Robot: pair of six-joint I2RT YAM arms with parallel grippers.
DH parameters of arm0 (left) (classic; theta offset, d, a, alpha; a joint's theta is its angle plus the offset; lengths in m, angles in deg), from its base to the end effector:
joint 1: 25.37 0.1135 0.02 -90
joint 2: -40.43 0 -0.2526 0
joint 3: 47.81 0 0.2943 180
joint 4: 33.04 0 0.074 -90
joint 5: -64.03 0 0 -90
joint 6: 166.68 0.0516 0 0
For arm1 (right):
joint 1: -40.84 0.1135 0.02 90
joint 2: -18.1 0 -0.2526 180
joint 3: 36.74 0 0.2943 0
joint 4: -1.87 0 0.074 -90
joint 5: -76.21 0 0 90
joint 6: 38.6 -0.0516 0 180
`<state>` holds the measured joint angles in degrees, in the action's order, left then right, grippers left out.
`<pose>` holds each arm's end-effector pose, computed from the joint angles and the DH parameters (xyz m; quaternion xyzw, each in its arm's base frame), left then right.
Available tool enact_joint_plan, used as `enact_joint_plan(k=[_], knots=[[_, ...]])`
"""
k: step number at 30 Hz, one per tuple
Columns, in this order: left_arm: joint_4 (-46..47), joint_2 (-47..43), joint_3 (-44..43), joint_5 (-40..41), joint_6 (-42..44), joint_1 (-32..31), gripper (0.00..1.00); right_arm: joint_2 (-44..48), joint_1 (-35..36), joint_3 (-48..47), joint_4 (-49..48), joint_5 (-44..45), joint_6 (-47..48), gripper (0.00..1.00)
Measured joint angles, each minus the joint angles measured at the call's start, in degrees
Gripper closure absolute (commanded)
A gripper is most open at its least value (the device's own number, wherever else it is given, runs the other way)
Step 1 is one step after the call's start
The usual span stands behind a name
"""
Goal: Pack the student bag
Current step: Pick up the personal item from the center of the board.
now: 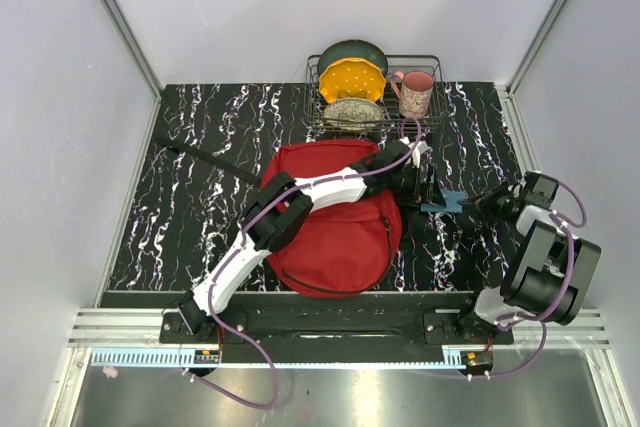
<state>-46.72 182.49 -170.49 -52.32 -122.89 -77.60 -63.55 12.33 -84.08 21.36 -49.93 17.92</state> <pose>0.3479 -0.4864 0.1056 0.1534 0.8490 -0.4823 0.1514 0.2735 -0.1139 0.1042 0.3827 0.8242 0.3074 0.2823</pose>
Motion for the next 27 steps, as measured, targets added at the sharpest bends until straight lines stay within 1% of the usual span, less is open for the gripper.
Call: enact_joint_plan(k=[2,5,8,11,15,21,27], knots=[[-0.28,-0.83,0.98,0.04,0.55,0.0,0.09,0.48,0.0,-0.11,1.05,0.11,0.07,1.0],[-2.58,-2.69,2.01,0.63,2.27,-0.02,0.06,3.61,0.0,-0.17,2.91,0.81,0.07,1.0],[-4.59,-5.46,2.69,2.21,4.26,-0.02,0.01,8.46,0.0,-0.98,4.98,1.81,0.0,1.0],[-5.99,-10.12,4.68,4.42,6.14,-0.09,0.01,12.74,0.0,-2.43,6.86,2.82,-0.07,1.0],[-5.75,-20.35,11.56,8.09,8.66,-0.07,0.01,17.68,0.0,-4.24,9.68,4.04,-0.07,1.0],[-4.17,-36.68,22.34,12.28,11.8,-0.02,0.01,25.33,0.0,-4.59,12.04,3.23,-2.27,1.0],[-3.61,-54.12,34.77,18.95,13.6,0.11,0.01,30.75,0.0,-4.7,10.67,-4.48,-7.02,1.0]])
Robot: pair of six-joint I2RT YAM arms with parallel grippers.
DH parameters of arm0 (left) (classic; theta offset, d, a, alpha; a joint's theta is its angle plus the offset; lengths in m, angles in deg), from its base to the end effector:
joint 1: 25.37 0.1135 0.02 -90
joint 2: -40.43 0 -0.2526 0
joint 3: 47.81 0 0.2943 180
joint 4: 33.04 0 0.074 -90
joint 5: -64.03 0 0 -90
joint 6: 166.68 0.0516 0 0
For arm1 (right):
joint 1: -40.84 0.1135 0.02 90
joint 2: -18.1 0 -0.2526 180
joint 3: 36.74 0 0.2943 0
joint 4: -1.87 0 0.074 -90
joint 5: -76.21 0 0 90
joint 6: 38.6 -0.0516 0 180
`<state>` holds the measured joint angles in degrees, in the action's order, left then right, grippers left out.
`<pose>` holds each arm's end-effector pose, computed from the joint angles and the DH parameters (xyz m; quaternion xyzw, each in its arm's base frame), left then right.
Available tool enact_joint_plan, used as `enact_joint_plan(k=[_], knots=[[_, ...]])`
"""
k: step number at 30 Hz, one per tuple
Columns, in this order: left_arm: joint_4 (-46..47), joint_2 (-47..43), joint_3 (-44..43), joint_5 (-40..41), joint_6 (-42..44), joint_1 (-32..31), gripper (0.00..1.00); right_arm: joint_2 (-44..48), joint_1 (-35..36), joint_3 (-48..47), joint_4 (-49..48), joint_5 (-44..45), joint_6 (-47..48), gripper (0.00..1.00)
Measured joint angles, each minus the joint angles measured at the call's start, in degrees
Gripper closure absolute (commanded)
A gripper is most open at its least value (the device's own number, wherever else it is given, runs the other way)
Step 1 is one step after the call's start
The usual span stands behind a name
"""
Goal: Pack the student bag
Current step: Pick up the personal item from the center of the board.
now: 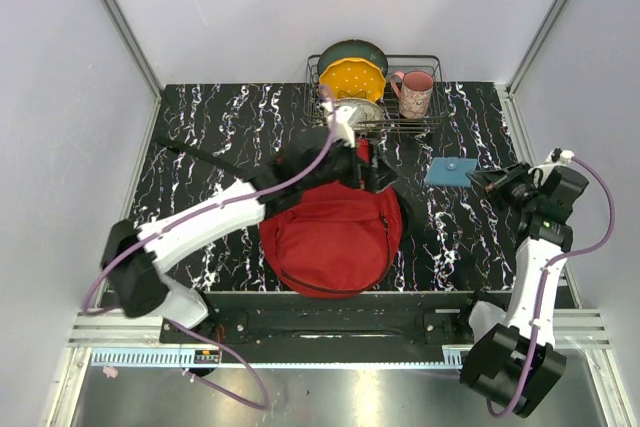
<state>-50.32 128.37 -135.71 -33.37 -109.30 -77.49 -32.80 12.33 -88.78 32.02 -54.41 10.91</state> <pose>0.2555 -0.3393 0.3285 0.1738 0.7857 -0.4369 0.4019 0.2391 -0.0917 0.2605 0.3126 0.7657 0.3471 0.4421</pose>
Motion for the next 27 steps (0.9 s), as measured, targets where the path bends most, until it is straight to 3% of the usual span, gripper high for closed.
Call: enact_joint_plan(k=[8,14,19,27], knots=[[1.77,-20.74,19.43,4.59,-4.79,5.64,0.01,1.2,2.93,-0.66,-8.59,-14.78,-6.54,1.0],[7.13,-27.65,27.45,4.87,-9.2,5.35,0.01,2.89,14.56,2.01,-19.8,-15.93,-14.51,1.0],[15.34,-29.2,34.82,4.61,-14.32,5.35,0.01,4.76,21.73,9.01,-28.13,-13.49,-22.34,1.0],[26.71,-24.44,36.17,1.88,-18.78,5.33,0.01,5.2,27.1,13.44,-34.34,-9.86,-29.05,1.0]])
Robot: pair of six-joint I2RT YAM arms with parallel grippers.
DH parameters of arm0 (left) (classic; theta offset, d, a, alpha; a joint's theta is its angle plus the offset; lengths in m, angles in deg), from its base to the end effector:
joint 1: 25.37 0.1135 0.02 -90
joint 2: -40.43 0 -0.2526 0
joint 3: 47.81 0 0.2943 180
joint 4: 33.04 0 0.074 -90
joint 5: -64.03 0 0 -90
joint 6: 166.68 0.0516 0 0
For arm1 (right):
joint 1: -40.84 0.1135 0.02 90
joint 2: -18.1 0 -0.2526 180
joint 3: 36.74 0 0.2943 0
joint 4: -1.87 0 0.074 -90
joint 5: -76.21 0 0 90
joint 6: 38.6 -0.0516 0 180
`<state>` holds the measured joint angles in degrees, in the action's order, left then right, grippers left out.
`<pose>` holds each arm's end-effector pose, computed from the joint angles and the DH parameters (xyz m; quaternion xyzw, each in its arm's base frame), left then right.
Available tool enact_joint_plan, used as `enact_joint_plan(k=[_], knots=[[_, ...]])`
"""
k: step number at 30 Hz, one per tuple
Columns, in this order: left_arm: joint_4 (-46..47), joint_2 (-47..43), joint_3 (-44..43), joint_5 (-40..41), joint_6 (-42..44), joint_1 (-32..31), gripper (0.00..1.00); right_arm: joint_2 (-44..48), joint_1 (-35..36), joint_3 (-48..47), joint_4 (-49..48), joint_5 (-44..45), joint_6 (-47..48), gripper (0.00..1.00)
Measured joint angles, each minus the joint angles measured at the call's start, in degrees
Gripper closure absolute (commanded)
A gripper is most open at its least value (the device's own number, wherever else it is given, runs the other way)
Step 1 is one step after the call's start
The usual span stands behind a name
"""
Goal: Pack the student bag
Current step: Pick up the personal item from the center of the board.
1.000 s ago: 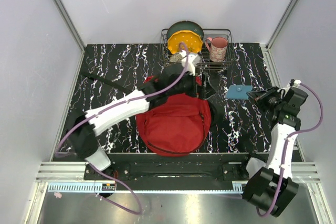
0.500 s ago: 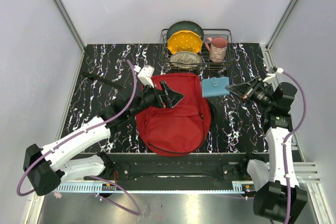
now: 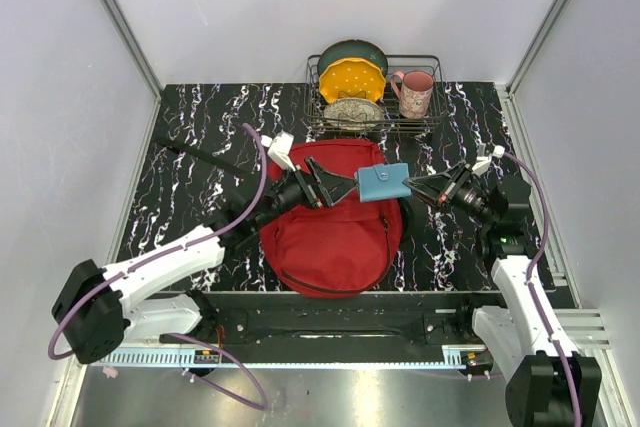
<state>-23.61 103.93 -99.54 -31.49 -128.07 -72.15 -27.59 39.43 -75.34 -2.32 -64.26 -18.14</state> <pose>0.2160 -0.2371 0.2744 0.0043 0.7213 -0.5455 0.4268 0.2432 0.0338 0.2525 0.1413 0.7044 0.6051 0.3432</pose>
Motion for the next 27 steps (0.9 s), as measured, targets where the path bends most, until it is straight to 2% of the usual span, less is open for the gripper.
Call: enact_joint_plan(k=[4,11,16,24,27], knots=[[4.02,3.23,0.0,-2.03,-1.95,-0.15,0.01,0.02,0.31,0.28,-2.27,0.48,-1.62,1.0],[5.68,5.66,-0.17,-3.13,-3.13,-0.96,0.01,0.04,0.37,0.31,-4.48,0.5,-3.52,1.0],[6.1,8.24,-1.42,-3.52,-3.34,-1.33,0.05,0.04,0.61,1.16,-6.56,0.46,-5.2,1.0],[7.63,11.04,-4.02,-4.57,-4.07,-1.33,0.28,0.07,0.66,1.95,-8.02,0.31,-6.56,1.0],[8.46,11.5,-4.92,-5.05,-4.11,-1.33,0.3,0.07,0.66,2.51,-8.22,0.28,-6.86,1.0]])
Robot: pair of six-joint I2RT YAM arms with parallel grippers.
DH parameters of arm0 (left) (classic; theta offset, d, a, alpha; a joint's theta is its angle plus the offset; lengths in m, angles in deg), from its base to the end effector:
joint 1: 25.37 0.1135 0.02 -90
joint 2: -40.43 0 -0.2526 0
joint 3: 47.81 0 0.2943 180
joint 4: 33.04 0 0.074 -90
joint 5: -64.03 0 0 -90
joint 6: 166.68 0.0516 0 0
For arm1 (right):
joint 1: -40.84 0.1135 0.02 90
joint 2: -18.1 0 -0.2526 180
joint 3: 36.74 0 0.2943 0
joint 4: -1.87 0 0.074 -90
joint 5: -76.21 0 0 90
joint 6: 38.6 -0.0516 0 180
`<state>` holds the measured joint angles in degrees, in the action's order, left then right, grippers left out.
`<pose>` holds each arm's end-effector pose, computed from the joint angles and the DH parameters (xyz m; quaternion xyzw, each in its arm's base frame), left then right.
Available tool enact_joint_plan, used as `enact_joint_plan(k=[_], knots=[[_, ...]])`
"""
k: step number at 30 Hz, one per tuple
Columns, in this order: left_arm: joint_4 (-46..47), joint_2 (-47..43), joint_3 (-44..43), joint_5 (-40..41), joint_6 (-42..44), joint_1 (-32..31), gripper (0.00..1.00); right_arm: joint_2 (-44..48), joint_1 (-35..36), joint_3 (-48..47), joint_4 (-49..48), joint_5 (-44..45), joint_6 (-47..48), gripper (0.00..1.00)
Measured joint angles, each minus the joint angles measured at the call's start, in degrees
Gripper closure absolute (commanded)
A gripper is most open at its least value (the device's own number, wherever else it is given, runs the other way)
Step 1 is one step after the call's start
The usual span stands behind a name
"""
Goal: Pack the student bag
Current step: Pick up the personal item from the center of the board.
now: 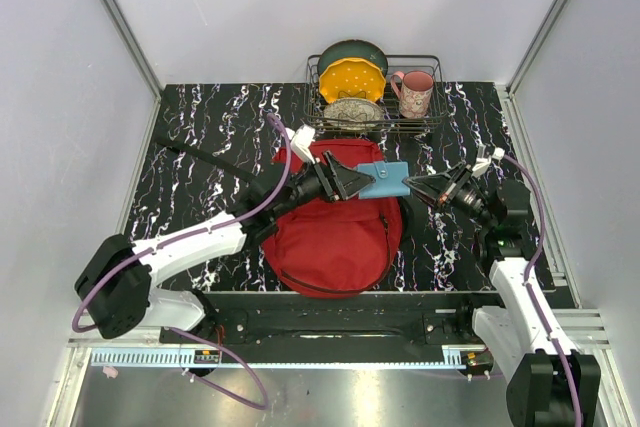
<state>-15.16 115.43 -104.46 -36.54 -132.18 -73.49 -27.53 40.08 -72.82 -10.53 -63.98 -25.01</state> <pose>0.2324 -0.2734 0.2638 0.0192 0.7097 -0.5916 0.3821 0.2410 0.0364 0.2506 0.1491 0.6796 0.6333 0.3390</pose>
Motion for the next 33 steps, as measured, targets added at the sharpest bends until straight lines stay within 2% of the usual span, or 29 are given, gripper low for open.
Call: enact_joint_plan(k=[7,8,10,11,15,19,20,23,24,26,27,33], knots=[[1.6,2.36,-1.14,-2.01,-0.44,0.0,0.46,0.11,0.0,0.5,-0.02,-0.04,-0.26,1.0],[1.86,2.75,-1.22,-2.43,-0.5,0.0,0.53,0.11,0.0,0.5,0.0,-0.07,-0.28,1.0],[1.99,3.32,-1.27,-3.26,-0.81,0.0,0.59,0.11,0.0,0.5,0.0,-0.31,-0.39,1.0],[2.01,3.52,-1.27,-3.56,-0.83,0.0,0.68,0.13,0.0,0.5,0.04,-0.39,-0.44,1.0],[1.99,3.61,-1.51,-4.35,-0.9,0.0,0.85,0.55,0.0,0.5,0.52,-0.44,-0.35,1.0],[0.7,3.96,-3.34,-5.35,0.13,0.09,0.95,0.68,-0.15,0.5,0.57,0.0,0.04,1.0],[0.39,3.96,-3.56,-5.51,0.26,0.11,0.99,0.68,-0.17,0.5,0.63,0.0,0.13,0.92],[-0.02,3.96,-3.63,-5.86,0.9,0.13,1.0,0.81,-0.17,0.5,2.01,-0.02,0.9,0.84],[-0.22,3.96,-3.63,-6.03,1.14,0.13,1.0,0.9,-0.17,0.5,2.56,-0.02,1.18,0.7],[-0.61,3.96,-3.63,-6.36,1.66,0.11,1.0,1.36,-0.15,0.48,4.35,-0.13,2.19,0.57],[-0.72,3.96,-3.63,-6.51,1.97,0.09,1.0,1.55,-0.13,0.46,4.98,-0.26,2.27,0.47],[-3.34,3.91,-3.63,-7.5,4.76,0.02,1.0,3.1,0.02,0.28,7.89,-0.39,3.82,0.24]])
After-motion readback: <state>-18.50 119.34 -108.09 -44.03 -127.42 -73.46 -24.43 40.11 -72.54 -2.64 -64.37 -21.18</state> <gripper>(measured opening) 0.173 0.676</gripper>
